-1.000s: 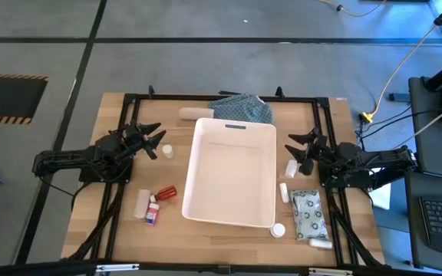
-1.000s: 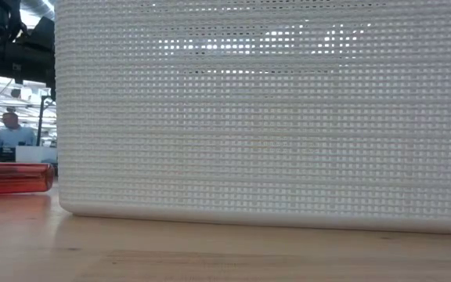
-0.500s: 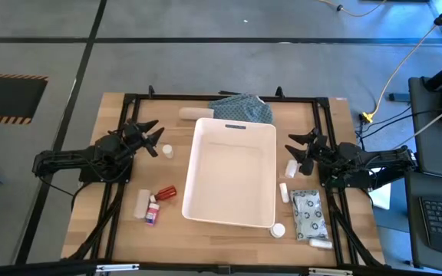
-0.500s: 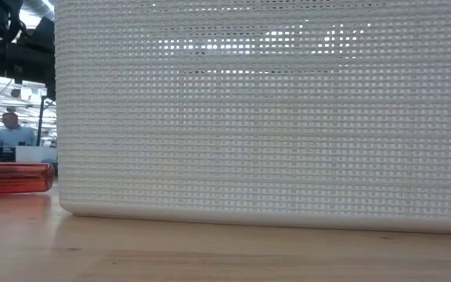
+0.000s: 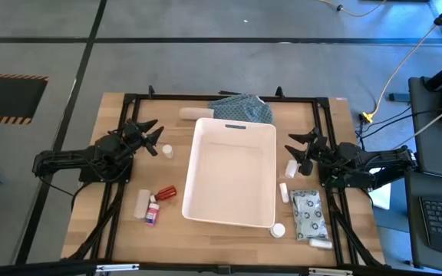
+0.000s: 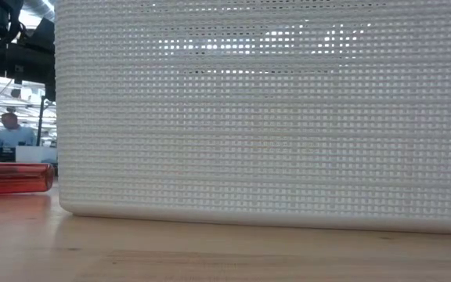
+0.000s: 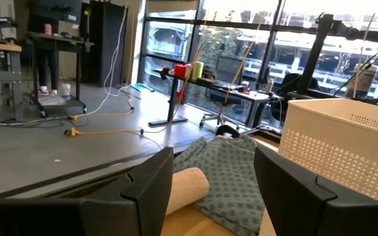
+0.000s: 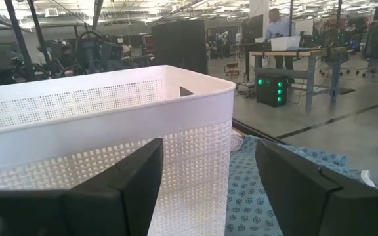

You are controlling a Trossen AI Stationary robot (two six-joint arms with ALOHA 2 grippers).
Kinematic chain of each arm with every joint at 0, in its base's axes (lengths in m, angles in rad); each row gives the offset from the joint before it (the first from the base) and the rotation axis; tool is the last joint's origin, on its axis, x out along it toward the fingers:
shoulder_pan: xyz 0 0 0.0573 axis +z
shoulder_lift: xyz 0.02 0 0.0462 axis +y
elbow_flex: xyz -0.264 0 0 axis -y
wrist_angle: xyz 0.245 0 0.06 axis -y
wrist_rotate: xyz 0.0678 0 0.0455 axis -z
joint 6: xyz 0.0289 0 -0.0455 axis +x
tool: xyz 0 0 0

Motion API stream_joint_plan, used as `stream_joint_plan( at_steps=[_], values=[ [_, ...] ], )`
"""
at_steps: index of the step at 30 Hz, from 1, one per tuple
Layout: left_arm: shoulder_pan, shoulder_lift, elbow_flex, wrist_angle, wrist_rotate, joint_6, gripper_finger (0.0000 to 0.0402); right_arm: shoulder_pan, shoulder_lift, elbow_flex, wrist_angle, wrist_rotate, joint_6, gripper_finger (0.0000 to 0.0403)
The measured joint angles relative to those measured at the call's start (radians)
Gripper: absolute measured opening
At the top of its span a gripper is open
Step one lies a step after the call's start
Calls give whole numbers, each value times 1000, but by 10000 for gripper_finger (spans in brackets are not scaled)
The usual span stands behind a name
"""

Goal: Pick & place medical supplies in basket/bin
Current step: Put the top left white pill bottle into the white bin

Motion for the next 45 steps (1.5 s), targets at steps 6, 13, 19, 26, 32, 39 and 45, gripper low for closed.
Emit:
stream_joint_plan(
  at_steps=[6, 13, 19, 26, 32, 39, 45],
  values=[
    [0, 0, 0, -2, 16, -18, 205, 0, 0, 0, 0, 0, 5, 243],
    [0, 20, 3, -10, 208, 7, 215, 0, 0, 0, 0, 9, 3, 243],
    [0, 75, 52, -16, 369, 26, 231, 0, 0, 0, 0, 26, 12, 243],
    [0, 212, 189, -224, 398, -29, 235, 0, 0, 0, 0, 26, 56, 243],
    [0, 418, 335, -418, 311, -52, 235, 0, 0, 0, 1, 26, 56, 243],
    [0, 669, 503, -593, 298, -100, 235, 0, 0, 0, 1, 26, 56, 243],
    [0, 847, 617, -740, 299, -243, 235, 0, 0, 0, 1, 26, 56, 243]
  ],
)
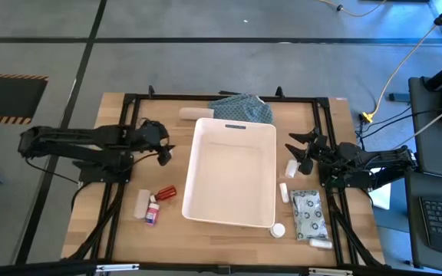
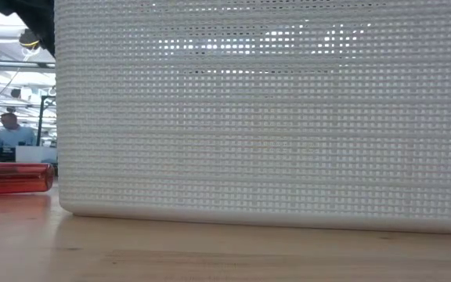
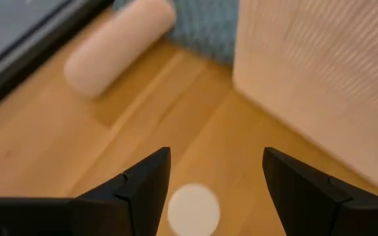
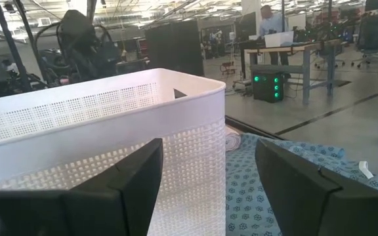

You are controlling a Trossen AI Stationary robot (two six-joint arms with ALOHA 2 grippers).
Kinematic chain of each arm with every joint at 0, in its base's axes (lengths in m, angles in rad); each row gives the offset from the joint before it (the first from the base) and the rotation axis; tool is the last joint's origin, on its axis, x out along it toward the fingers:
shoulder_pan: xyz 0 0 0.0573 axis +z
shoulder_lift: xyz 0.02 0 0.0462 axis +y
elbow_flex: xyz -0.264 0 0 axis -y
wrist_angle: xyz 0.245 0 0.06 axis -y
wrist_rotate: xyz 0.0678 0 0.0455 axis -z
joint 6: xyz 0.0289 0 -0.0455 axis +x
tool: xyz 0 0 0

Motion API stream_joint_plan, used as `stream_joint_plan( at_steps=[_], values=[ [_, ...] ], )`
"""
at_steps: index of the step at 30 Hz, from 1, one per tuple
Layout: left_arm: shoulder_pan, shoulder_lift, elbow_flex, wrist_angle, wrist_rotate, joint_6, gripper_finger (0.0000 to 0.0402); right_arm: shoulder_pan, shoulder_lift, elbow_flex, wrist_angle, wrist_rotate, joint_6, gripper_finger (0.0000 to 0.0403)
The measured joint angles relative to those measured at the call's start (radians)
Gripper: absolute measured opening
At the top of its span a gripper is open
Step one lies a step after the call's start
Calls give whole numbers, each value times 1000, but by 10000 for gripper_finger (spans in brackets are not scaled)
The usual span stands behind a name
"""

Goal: Pick & place medical supplies in basket/bin
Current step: Put the top left white pill bottle into the white bin

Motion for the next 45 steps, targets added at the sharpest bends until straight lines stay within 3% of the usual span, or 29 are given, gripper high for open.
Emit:
stream_joint_plan(
  at_steps=[11, 15, 34, 45],
  values=[
    [0, 200, 25, -111, 52, -124, 235, 0, 0, 0, 0, 0, 29, 243],
    [0, 236, 25, -115, 14, -124, 235, 0, 0, 0, 0, 0, 28, 243],
    [0, 345, 26, -119, 18, -124, 233, 0, 0, 0, 0, 0, 26, 243],
    [0, 344, 26, -116, 15, -94, 184, 0, 0, 0, 0, 0, 24, 243]
  ],
)
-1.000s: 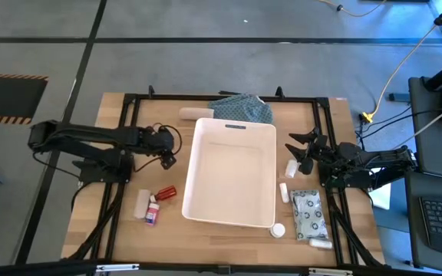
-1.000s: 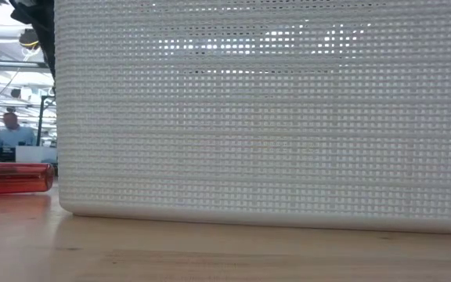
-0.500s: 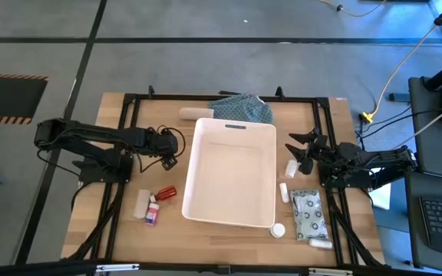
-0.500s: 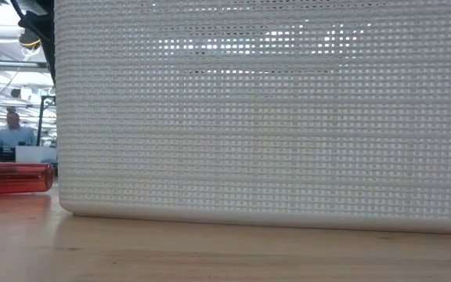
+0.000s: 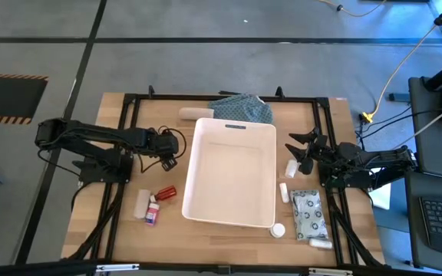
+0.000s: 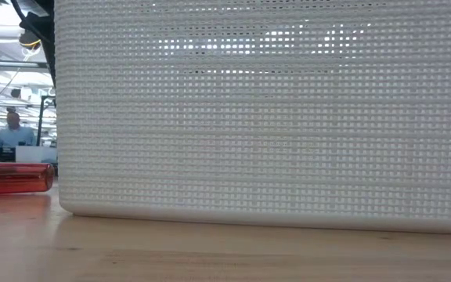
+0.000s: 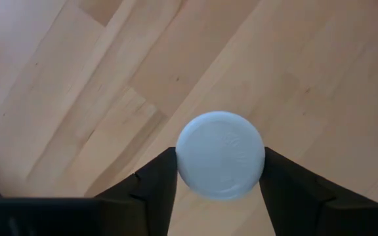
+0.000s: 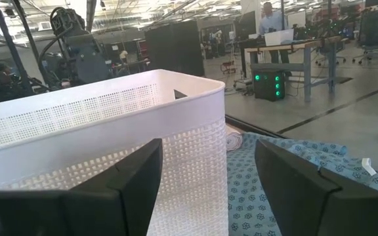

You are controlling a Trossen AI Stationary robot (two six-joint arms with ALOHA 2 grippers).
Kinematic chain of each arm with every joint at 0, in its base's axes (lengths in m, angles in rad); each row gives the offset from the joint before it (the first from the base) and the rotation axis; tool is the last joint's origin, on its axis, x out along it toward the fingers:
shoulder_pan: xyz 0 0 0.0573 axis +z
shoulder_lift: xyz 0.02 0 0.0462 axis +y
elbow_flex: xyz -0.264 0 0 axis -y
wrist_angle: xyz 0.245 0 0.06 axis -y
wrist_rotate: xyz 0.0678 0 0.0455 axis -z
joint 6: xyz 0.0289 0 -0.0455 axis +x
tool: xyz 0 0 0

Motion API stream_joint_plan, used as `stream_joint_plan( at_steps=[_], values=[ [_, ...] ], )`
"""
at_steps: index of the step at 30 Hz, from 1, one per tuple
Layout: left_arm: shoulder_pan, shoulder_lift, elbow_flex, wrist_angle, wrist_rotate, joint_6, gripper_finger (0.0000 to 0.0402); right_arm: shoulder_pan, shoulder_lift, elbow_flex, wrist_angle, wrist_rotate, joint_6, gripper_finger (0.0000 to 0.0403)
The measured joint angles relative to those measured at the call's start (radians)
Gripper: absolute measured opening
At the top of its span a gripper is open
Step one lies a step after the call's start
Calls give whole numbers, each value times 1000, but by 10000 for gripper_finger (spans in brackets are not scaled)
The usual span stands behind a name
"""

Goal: Pick & place medical supplies in basket/bin
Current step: Put the top left white pill bottle into the white bin

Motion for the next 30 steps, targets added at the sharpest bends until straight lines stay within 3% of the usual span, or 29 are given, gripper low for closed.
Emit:
stream_joint_plan(
  at_steps=[8, 14, 25, 30],
  values=[
    [0, -1, 4, -8, 3, 21, 187, 0, 0, 0, 0, 0, -1, 243],
    [0, -1, 87, -109, 59, 23, 184, 0, 0, 0, 0, 0, -2, 243],
    [0, -1, 403, -416, 21, 23, 185, 0, 0, 0, 0, -1, -3, 243],
    [0, -1, 566, -432, -58, 45, 185, 0, 0, 0, 0, -1, -25, 243]
  ],
)
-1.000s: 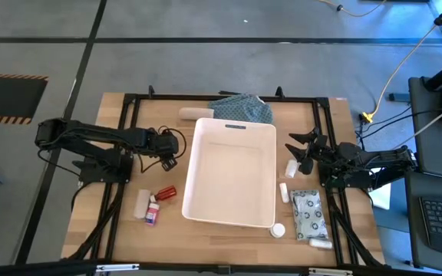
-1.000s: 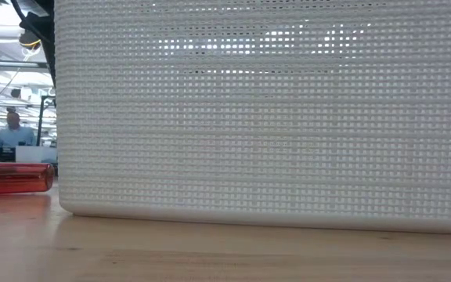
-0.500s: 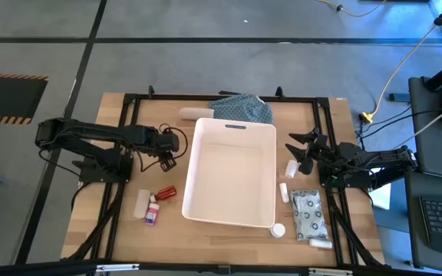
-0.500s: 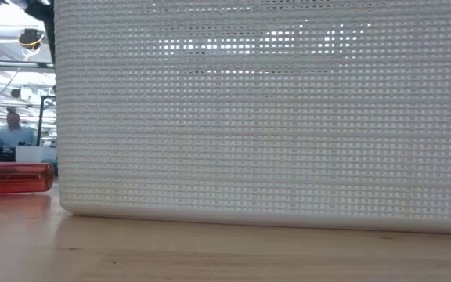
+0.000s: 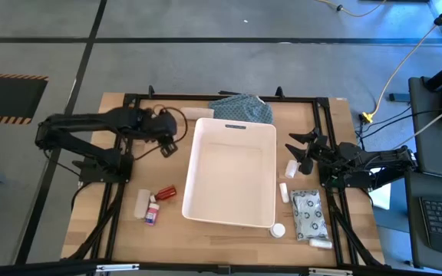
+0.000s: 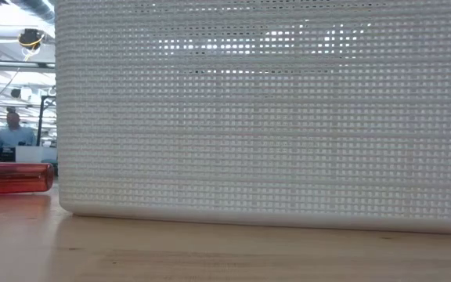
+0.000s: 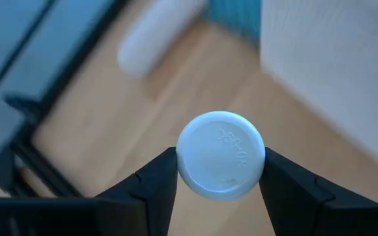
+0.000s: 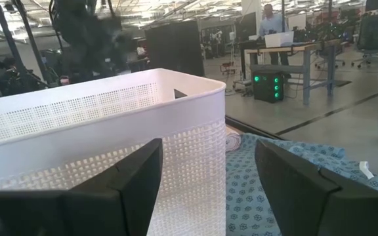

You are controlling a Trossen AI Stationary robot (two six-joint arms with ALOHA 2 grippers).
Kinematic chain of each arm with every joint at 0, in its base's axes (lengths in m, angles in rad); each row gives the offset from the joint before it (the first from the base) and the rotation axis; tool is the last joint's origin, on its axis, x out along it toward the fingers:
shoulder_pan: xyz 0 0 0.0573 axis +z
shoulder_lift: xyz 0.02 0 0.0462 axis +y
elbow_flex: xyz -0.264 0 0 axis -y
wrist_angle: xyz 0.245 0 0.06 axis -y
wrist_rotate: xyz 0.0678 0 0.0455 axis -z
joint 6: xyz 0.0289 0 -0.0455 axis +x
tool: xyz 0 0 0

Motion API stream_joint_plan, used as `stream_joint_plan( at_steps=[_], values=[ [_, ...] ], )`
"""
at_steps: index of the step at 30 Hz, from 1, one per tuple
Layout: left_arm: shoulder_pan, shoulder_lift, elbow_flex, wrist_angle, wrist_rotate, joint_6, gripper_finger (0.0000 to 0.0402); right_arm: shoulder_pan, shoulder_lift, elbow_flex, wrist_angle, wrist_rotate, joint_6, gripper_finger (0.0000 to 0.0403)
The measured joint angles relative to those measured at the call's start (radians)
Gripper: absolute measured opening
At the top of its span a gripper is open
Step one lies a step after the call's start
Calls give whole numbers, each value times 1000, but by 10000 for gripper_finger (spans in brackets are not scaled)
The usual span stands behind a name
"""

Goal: Pick & place medical supplies in basket/bin
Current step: Put the top left white pill bottle into the white bin

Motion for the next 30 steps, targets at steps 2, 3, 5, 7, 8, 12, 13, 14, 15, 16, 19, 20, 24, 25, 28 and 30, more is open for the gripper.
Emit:
stream_joint_plan(
  at_steps=[2, 3, 5, 7, 8, 12, 13, 14, 15, 16, 19, 20, 24, 25, 28, 30],
  values=[
    [0, 0, 51, 47, -20, 32, 185, 0, 0, 0, 0, 0, 0, 243],
    [0, 0, 72, 79, -22, 50, 185, 0, 0, 0, 0, 0, 0, 243],
    [0, 0, 104, 164, -21, 96, 186, 0, 0, 0, 0, 0, 0, 243],
    [-1, 0, 117, 271, -7, 150, 186, 0, 0, 0, 0, 0, -1, 243],
    [-2, 0, 117, 328, 10, 179, 186, 0, 0, 0, 0, 0, -3, 243],
    [-7, 55, 119, 521, 147, 278, 186, 0, 0, 0, 0, -1, -24, 243],
    [-13, 81, 119, 554, 182, 296, 186, 0, 0, 0, 0, -1, -29, 243],
    [-21, 111, 118, 591, 216, 321, 186, 0, 0, 0, 0, -1, -32, 243],
    [-27, 144, 118, 625, 246, 345, 186, 0, 0, 0, 0, -2, -39, 243],
    [-33, 180, 118, 652, 274, 369, 186, 0, 0, 0, 0, -2, -46, 243],
    [-48, 298, 118, 736, 331, 410, 186, 0, 0, 0, 0, -2, -53, 243],
    [-49, 338, 118, 757, 338, 417, 186, 0, 0, 0, 0, -1, -52, 243],
    [-53, 481, 117, 826, 343, 434, 186, 0, 0, 0, 0, -1, -53, 243],
    [-53, 513, 121, 825, 343, 435, 187, 0, 0, 0, 0, -2, -53, 243],
    [-53, 599, 153, 806, 343, 442, 187, 0, 0, 0, 0, -1, -53, 243],
    [-53, 644, 174, 794, 343, 442, 187, 0, 0, 0, 0, -1, -53, 243]
  ],
)
